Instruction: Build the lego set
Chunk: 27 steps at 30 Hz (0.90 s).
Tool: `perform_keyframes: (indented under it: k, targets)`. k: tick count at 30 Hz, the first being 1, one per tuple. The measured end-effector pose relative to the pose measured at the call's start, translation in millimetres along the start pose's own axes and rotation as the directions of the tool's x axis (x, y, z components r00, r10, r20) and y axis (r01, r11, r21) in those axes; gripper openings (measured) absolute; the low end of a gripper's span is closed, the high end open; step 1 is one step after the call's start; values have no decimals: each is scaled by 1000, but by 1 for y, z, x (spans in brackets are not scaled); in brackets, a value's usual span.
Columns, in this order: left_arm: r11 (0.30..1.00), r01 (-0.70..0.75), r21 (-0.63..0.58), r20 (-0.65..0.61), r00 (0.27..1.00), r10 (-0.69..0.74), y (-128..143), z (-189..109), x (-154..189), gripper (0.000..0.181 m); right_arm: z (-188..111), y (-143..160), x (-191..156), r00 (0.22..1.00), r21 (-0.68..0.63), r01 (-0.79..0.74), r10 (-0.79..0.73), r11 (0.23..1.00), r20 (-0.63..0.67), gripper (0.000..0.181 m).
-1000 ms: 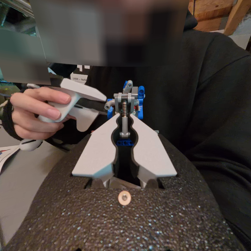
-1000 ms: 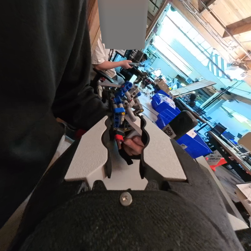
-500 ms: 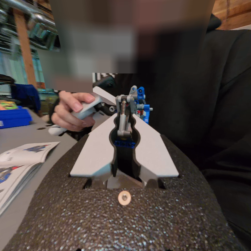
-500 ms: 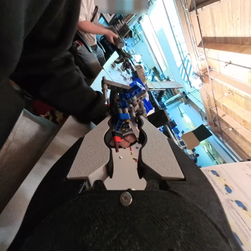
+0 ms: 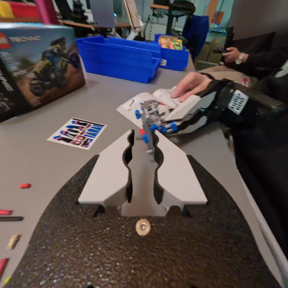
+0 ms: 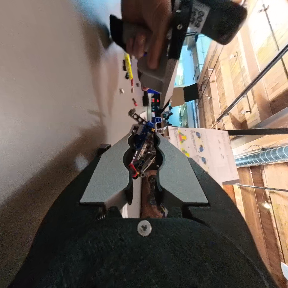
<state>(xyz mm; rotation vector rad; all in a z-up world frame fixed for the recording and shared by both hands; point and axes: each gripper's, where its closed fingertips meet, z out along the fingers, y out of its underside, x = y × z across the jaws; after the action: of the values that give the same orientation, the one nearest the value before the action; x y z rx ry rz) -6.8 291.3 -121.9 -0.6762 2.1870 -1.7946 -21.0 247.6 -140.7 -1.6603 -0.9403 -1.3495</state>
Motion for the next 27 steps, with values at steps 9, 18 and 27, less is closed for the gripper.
perform_keyframes:
  k: [9, 18, 27]
  targets:
    - [929, 20, -369, 22, 1000, -13, 48, 10, 19, 19, -3, -2, -35, 987, 1, 17, -17, 1000, 161, 19]
    - [938, -18, -345, -58, 998, -2, 43, 29, 40, 10, -26, -11, -27, 952, -3, -215, 211, 977, 221, 43]
    - [934, 8, -356, -5, 1000, -10, 49, 44, 31, 7, -29, 29, -5, 704, -222, -636, 674, 739, 224, 62]
